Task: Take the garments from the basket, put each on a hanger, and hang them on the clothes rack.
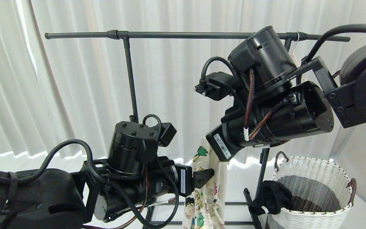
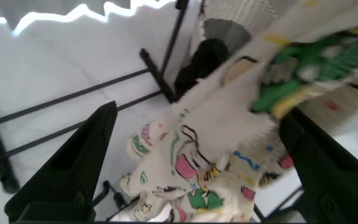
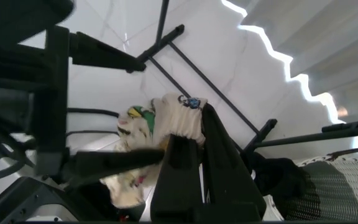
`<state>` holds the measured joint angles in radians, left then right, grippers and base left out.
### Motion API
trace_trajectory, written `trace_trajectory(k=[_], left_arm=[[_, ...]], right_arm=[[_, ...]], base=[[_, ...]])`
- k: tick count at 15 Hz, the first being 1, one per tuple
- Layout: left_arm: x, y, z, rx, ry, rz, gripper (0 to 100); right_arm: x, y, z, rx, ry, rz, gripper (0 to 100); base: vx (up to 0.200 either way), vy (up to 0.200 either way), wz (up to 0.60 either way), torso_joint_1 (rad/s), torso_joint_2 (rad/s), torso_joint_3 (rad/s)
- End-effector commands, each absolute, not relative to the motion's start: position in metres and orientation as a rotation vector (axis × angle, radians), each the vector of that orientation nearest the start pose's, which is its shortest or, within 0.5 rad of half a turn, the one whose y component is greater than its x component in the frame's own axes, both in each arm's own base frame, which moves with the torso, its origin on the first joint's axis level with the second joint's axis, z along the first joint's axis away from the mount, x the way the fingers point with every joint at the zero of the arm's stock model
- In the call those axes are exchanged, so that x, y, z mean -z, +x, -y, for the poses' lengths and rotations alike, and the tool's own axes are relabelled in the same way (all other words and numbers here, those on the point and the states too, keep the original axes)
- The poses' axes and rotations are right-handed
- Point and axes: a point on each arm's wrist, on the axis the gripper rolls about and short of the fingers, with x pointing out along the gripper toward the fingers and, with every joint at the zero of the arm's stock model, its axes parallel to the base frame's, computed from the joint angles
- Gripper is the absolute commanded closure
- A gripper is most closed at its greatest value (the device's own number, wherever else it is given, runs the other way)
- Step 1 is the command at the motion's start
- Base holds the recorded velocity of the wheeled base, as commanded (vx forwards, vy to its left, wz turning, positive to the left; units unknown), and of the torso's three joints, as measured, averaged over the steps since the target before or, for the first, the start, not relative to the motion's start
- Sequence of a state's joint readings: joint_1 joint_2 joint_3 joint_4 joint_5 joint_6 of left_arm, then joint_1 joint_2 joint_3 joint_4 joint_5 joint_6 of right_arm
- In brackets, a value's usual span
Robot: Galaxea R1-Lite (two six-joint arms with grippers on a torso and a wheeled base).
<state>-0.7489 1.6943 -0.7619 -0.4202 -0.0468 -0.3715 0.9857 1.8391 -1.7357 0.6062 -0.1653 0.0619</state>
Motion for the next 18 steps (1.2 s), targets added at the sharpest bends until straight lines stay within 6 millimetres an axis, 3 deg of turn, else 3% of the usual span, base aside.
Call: trace_trajectory(k=[1, 10, 13, 18], left_arm=[[-0.143, 0.211, 0.198, 0.645, -0.145, -0.653, 0], [-0.113, 0.185, 0.174, 0.576, 0.118, -0.682, 0], [-0.093, 0.173, 0.162, 0.562, 0.159, -0.764, 0], [-0.086, 0.169, 0.156, 0.547, 0.168, -0.796, 0]], right_arm=[[-0.280, 0.190, -0.280, -0.765, -0.340, -0.633, 100], [-0.286, 0.186, -0.275, -0.762, -0.337, -0.624, 100], [-0.289, 0.184, -0.271, -0.761, -0.337, -0.626, 100], [-0.291, 0.181, -0.267, -0.762, -0.337, -0.629, 100]], base=[[0.000, 0.000, 0.00, 0.000, 0.00, 0.000], [0.000, 0.000, 0.00, 0.000, 0.00, 0.000], [0.000, 0.000, 0.00, 0.000, 0.00, 0.000], [0.000, 0.000, 0.00, 0.000, 0.00, 0.000]])
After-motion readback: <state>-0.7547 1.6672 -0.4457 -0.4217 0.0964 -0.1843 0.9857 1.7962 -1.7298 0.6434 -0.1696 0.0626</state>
